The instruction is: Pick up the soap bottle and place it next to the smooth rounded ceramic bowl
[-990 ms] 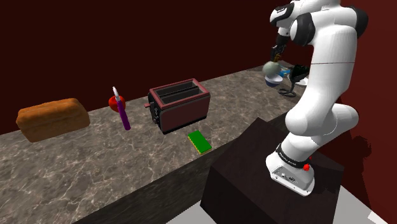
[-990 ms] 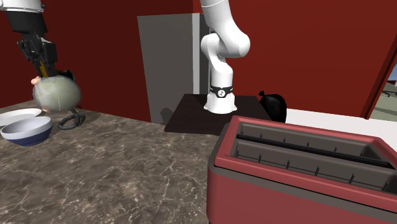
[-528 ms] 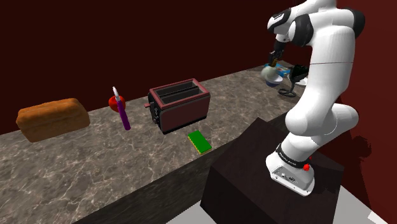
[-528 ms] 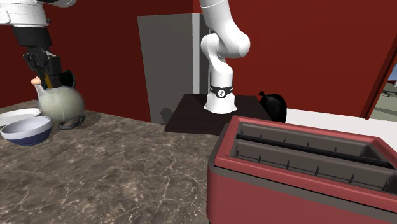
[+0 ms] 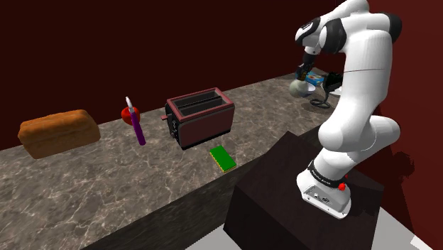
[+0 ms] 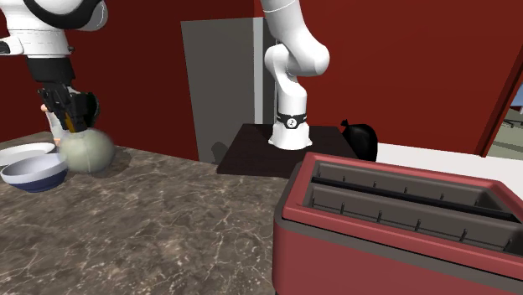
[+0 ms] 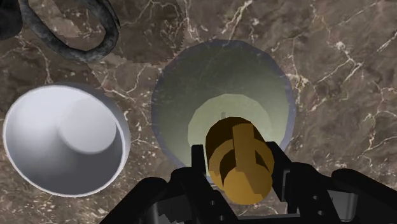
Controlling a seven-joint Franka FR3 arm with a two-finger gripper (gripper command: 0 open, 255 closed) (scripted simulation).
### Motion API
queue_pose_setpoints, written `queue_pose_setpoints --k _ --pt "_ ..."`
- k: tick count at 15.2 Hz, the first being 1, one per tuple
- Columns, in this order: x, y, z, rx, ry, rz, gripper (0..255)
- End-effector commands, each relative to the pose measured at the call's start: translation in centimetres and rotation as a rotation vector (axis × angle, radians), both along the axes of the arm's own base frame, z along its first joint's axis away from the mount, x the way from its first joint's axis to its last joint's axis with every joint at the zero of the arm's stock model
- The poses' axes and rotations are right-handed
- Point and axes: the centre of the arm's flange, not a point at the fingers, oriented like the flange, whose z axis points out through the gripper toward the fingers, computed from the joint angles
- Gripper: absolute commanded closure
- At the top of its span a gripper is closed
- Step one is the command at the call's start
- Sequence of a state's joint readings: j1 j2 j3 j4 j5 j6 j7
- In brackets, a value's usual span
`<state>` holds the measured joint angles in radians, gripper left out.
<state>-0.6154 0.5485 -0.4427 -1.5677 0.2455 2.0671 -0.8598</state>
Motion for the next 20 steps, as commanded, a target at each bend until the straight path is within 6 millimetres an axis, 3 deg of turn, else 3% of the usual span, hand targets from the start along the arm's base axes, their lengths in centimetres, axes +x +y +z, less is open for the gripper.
queue_pose_setpoints --k 1,9,17,18,20 --pt "0.0 -0.1 -1.0 -0.001 -0.001 0.000 255" --pt "0.0 -0.1 -5.4 -0.001 -0.001 0.000 255" --pt "0.0 -0.1 -5.4 -0.001 -0.001 0.000 255" --pt "0.0 -0.1 -5.4 -0.001 -0.001 0.000 0" --pt "0.0 -0.1 -5.4 -0.001 -0.001 0.000 0"
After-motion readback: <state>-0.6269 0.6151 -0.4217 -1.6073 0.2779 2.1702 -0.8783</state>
